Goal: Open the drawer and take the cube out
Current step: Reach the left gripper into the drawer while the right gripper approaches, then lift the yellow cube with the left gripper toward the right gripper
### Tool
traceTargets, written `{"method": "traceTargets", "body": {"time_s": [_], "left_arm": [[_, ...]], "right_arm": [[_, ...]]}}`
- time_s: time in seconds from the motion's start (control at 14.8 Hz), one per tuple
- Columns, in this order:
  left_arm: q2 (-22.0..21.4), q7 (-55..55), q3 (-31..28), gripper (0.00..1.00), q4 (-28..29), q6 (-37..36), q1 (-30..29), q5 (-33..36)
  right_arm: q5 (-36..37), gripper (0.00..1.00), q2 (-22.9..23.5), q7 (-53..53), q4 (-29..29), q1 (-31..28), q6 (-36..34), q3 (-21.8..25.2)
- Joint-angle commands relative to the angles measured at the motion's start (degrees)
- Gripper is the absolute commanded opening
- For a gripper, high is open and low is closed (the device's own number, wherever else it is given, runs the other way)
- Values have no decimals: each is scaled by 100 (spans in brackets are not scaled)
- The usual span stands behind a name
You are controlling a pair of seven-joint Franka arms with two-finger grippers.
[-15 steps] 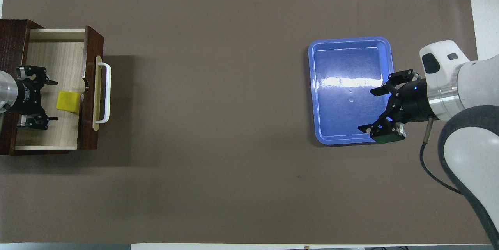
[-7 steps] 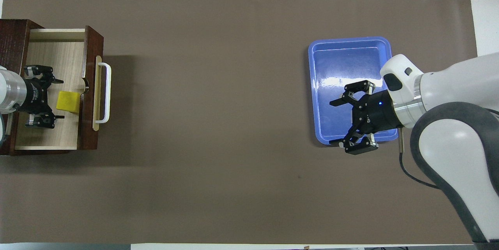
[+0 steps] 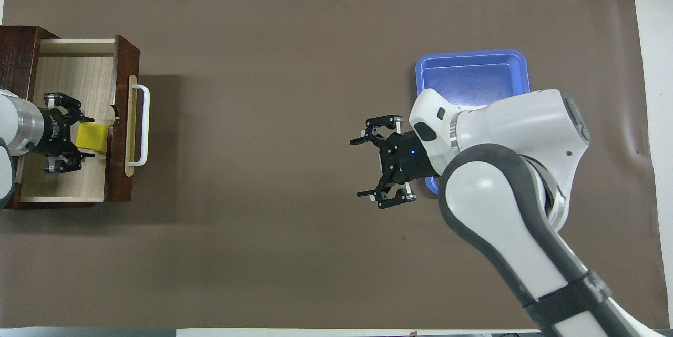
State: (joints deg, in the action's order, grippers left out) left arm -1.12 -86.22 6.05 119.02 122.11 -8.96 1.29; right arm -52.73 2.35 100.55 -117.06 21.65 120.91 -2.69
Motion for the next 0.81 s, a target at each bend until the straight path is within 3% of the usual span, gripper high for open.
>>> {"method": "traceTargets", "body": {"time_s": [0.0,0.13,0.2,0.27,0.4,0.54,0.74], "left_arm": [[190,43,-52,0,-484,-440,34,-24],[208,-9,-43,0,-861,-922,78,-24],[243,-27,-26,0,-1324,-1482,96,-58],[487,-184,-25,0,-2251,-2488,313,-85],[875,-1077,-25,0,-3233,-3374,901,-94],[850,-1999,-17,0,-3158,-3343,1516,-41],[571,-3196,1,0,-2510,-2808,2265,-111]], "right_arm": [[-159,100,20,96,8,418,309,32],[-159,100,11,-148,-27,638,485,32],[-159,100,20,-385,-36,700,625,32],[-159,100,46,-735,7,918,862,32],[-159,100,99,-1019,25,1008,1074,32],[-159,100,108,-1020,25,1096,1250,23],[-141,100,239,-994,200,1122,1286,32]]}}
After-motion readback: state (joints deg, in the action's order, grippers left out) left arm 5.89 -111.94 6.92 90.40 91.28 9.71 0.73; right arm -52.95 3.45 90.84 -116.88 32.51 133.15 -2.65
